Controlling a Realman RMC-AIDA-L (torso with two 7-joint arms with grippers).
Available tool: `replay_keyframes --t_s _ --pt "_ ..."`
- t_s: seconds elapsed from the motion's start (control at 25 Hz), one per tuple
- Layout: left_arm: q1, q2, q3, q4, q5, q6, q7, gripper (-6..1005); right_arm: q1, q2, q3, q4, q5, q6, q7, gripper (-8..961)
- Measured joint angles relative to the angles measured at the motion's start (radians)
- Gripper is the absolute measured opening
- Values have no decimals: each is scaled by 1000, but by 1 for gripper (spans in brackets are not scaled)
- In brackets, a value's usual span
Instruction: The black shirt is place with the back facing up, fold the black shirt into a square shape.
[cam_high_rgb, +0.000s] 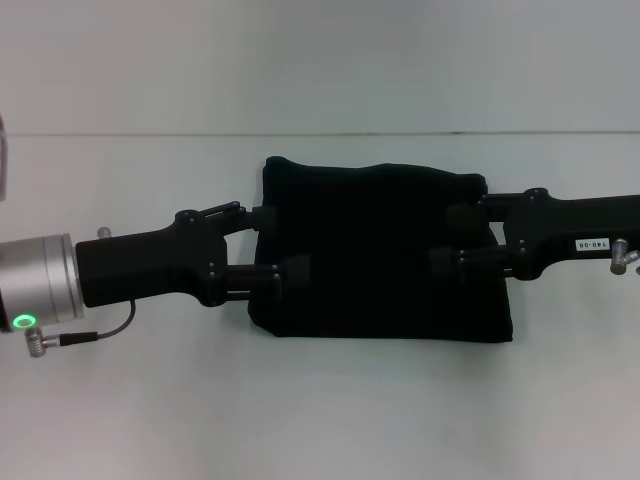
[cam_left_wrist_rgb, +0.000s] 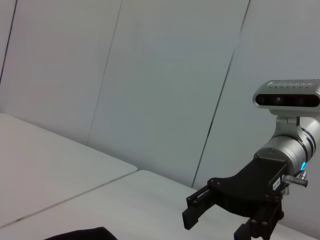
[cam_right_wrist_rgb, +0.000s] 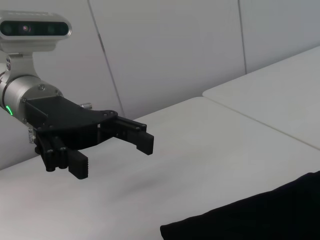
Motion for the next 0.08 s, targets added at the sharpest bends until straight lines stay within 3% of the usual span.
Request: replay_keyframes --t_s 0.08 --pt "0 0 0 0 0 0 0 932 0 0 0 0 0 0 0 806"
